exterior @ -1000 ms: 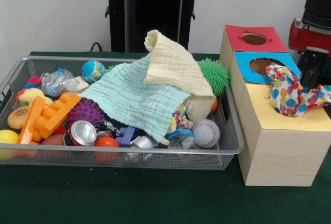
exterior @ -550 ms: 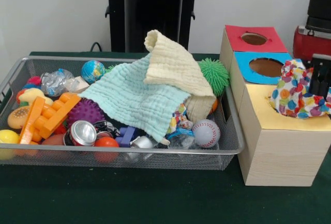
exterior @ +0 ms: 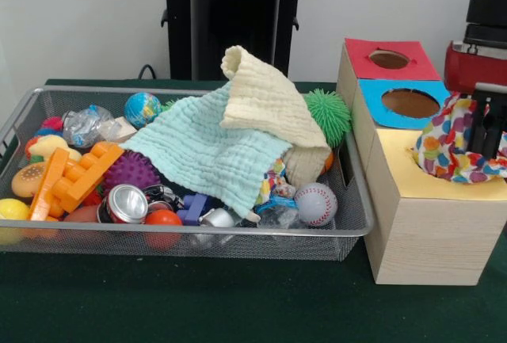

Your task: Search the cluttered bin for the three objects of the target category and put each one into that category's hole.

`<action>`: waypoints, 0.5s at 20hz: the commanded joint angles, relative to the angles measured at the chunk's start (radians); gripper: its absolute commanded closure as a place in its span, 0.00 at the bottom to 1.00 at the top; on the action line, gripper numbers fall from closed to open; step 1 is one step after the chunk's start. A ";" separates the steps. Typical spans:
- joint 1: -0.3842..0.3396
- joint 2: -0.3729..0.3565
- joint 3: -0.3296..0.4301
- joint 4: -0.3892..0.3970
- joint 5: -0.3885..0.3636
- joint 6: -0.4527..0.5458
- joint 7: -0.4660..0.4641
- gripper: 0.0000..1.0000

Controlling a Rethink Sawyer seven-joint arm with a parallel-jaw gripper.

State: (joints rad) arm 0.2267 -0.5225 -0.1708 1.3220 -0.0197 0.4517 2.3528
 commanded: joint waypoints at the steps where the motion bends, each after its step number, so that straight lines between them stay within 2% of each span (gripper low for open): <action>1: 0.005 0.055 -0.034 -0.034 -0.020 0.128 0.096 1.00; 3: 0.003 0.052 -0.045 -0.048 -0.025 0.170 0.073 1.00; 6: -0.027 0.064 -0.018 -0.070 -0.032 0.247 0.004 1.00; 10: -0.039 0.077 -0.002 -0.070 -0.039 0.238 -0.005 1.00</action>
State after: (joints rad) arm 0.2279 -0.5141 -0.2020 1.2693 -0.0240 0.5631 2.3528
